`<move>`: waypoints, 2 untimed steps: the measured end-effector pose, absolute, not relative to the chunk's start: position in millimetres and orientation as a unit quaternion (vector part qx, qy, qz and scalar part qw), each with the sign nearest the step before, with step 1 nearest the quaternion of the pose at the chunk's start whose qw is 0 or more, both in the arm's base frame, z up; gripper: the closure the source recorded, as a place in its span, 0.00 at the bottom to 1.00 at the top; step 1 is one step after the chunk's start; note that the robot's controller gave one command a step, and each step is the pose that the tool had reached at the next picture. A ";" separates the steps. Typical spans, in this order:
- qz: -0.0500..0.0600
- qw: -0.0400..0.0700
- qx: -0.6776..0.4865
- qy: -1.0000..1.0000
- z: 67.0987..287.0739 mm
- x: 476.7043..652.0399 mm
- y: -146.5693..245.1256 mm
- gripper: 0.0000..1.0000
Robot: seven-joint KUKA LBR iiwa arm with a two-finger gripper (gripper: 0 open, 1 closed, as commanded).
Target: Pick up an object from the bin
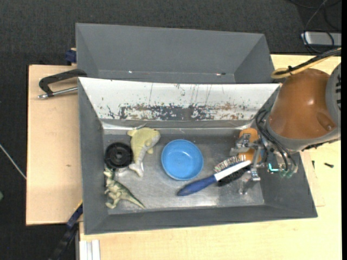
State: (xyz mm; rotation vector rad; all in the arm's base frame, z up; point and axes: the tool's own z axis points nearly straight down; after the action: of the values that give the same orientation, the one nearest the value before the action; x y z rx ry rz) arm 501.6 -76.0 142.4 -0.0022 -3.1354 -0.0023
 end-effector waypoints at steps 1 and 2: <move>0.000 -0.002 0.090 -0.996 72.3 534.4 -87.8 0.00; 0.000 -0.002 0.090 -0.996 73.9 535.5 -87.4 0.00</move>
Offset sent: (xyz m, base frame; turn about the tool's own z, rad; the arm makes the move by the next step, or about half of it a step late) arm 0.0308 -0.0127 -0.0724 -0.1816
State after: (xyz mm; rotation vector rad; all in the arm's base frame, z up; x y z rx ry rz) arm 535.5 -87.4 73.9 0.2819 -3.1322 -0.0002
